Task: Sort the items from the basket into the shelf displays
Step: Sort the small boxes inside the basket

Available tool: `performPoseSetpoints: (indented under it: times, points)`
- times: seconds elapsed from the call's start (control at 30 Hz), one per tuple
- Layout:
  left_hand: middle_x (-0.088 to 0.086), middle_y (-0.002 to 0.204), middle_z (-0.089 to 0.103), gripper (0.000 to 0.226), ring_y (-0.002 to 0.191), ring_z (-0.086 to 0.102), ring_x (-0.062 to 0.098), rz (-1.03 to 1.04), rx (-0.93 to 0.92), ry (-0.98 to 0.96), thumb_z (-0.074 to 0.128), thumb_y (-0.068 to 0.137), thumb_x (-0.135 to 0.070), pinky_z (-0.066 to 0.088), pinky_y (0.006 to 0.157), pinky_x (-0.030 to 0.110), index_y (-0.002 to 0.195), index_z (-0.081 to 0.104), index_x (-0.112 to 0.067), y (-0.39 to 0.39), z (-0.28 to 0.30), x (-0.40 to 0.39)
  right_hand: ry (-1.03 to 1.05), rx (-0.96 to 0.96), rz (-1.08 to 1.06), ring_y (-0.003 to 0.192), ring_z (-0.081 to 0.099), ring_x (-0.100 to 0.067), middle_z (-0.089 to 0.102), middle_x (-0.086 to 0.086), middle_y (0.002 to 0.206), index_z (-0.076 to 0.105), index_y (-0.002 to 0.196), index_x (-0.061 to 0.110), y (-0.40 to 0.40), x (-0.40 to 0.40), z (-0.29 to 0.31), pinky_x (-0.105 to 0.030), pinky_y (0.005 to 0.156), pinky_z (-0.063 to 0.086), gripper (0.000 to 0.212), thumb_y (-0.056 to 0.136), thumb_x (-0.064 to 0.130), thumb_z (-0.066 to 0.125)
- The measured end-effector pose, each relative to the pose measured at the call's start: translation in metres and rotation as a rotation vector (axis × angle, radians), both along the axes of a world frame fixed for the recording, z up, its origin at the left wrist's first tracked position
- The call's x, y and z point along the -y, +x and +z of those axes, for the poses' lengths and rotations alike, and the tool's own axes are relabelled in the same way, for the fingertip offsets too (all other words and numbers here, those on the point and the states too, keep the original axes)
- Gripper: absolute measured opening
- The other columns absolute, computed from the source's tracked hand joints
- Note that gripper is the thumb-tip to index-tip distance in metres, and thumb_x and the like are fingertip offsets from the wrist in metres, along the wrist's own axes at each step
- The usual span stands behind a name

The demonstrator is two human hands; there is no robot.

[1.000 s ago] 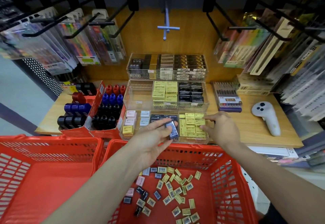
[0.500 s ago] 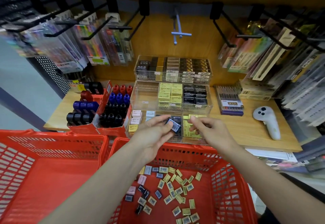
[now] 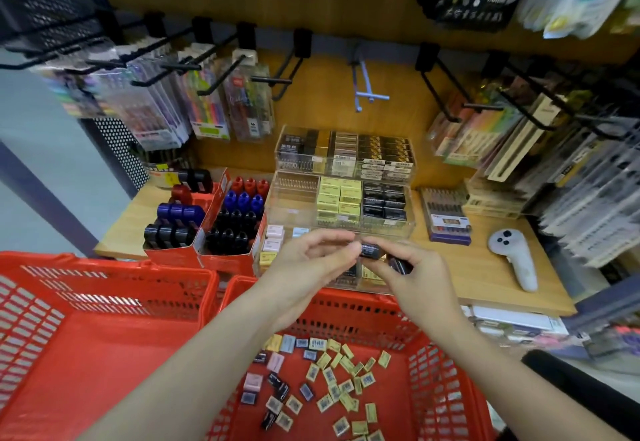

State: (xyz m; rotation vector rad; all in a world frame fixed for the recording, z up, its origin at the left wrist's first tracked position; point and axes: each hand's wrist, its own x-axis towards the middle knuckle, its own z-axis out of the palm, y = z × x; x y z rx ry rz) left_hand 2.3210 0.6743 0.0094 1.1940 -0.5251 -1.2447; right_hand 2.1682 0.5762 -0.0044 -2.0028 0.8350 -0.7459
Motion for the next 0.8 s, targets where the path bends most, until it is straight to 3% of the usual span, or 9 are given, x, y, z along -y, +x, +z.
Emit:
performPoseSetpoints:
  times: [0.07, 0.17, 0.27, 0.37, 0.43, 0.5, 0.6, 0.67, 0.8]
  points:
    - [0.006, 0.102, 0.076, 0.023, 0.103, 0.072, 0.022, 0.009, 0.063, 0.016, 0.083, 0.074, -0.013, 0.056, 0.091, 0.03, 0.094, 0.078, -0.023, 0.002, -0.001, -0.001, 0.006, 0.005, 0.032, 0.099, 0.066, -0.01, 0.071, 0.019, 0.103, 0.068, 0.112, 0.048, 0.0, -0.001, 0.001, -0.022, 0.087, 0.051, 0.043, 0.077, 0.026, 0.081]
    - [0.001, 0.105, 0.075, 0.031, 0.102, 0.071, 0.019, -0.006, 0.167, 0.036, 0.076, 0.081, 0.002, 0.056, 0.09, 0.032, 0.091, 0.077, -0.027, 0.006, -0.002, -0.002, 0.078, -0.007, 0.079, 0.102, 0.062, 0.01, 0.069, 0.029, 0.106, 0.068, 0.116, 0.044, -0.002, 0.001, 0.005, -0.007, 0.086, 0.046, 0.053, 0.065, 0.051, 0.079]
    - [-0.004, 0.103, 0.075, 0.039, 0.099, 0.071, 0.011, -0.015, 0.199, 0.035, 0.073, 0.08, 0.011, 0.057, 0.078, 0.023, 0.099, 0.073, -0.024, 0.007, -0.003, -0.003, 0.052, -0.064, 0.077, 0.092, 0.064, 0.008, 0.068, 0.034, 0.098, 0.066, 0.099, 0.053, 0.0, 0.001, 0.002, -0.008, 0.078, 0.048, 0.035, 0.066, 0.059, 0.072]
    - [-0.007, 0.109, 0.071, 0.046, 0.104, 0.068, 0.008, 0.026, 0.269, 0.118, 0.07, 0.082, 0.012, 0.054, 0.071, 0.016, 0.108, 0.067, -0.025, 0.015, -0.013, -0.002, -0.107, -0.181, 0.04, 0.096, 0.058, 0.009, 0.061, 0.03, 0.1, 0.064, 0.101, 0.052, -0.001, 0.01, -0.008, -0.002, 0.079, 0.04, 0.034, 0.069, 0.063, 0.067]
    - [-0.011, 0.121, 0.06, 0.042, 0.113, 0.058, 0.008, 0.057, 0.58, 0.271, 0.067, 0.086, 0.005, 0.051, 0.073, 0.016, 0.113, 0.064, -0.028, 0.029, -0.024, -0.001, -0.203, -0.29, -0.051, 0.087, 0.056, 0.003, 0.052, 0.024, 0.097, 0.068, 0.11, 0.039, -0.004, 0.024, -0.018, -0.003, 0.072, 0.038, 0.04, 0.074, 0.055, 0.071]
    - [-0.003, 0.136, 0.049, 0.045, 0.124, 0.048, 0.013, -0.009, 0.98, 0.403, 0.063, 0.091, -0.002, 0.051, 0.091, 0.028, 0.13, 0.057, -0.023, 0.042, -0.04, -0.003, -0.245, -0.381, -0.124, 0.074, 0.051, 0.002, 0.048, 0.021, 0.092, 0.07, 0.115, 0.027, -0.007, 0.038, -0.028, -0.005, 0.066, 0.034, 0.042, 0.078, 0.047, 0.074]
    - [0.002, 0.162, 0.022, 0.063, 0.15, 0.018, 0.021, -0.3, 1.267, 0.403, 0.056, 0.096, -0.01, 0.02, 0.123, 0.039, 0.153, 0.03, -0.018, 0.045, -0.065, -0.005, -0.297, -0.449, -0.118, 0.072, 0.047, 0.0, 0.051, 0.013, 0.092, 0.071, 0.117, 0.021, -0.001, 0.048, -0.043, -0.013, 0.071, 0.036, 0.043, 0.08, 0.045, 0.075]
    - [-0.003, 0.167, 0.002, 0.072, 0.153, 0.0, 0.017, -0.471, 1.394, 0.403, 0.054, 0.098, -0.018, 0.0, 0.124, 0.038, 0.158, 0.014, -0.021, 0.043, -0.079, -0.005, -0.314, -0.489, -0.092, 0.074, 0.049, -0.003, 0.054, 0.01, 0.09, 0.071, 0.116, 0.021, 0.012, 0.049, -0.05, -0.018, 0.07, 0.042, 0.043, 0.081, 0.046, 0.074]
    - [-0.005, 0.164, -0.02, 0.082, 0.151, -0.015, 0.015, -0.565, 1.569, 0.417, 0.051, 0.098, -0.02, -0.012, 0.118, 0.034, 0.159, -0.004, -0.022, 0.049, -0.095, -0.008, -0.294, -0.524, -0.094, 0.079, 0.054, -0.008, 0.055, 0.007, 0.095, 0.069, 0.118, 0.02, 0.031, 0.051, -0.054, -0.024, 0.074, 0.05, 0.043, 0.083, 0.045, 0.072]
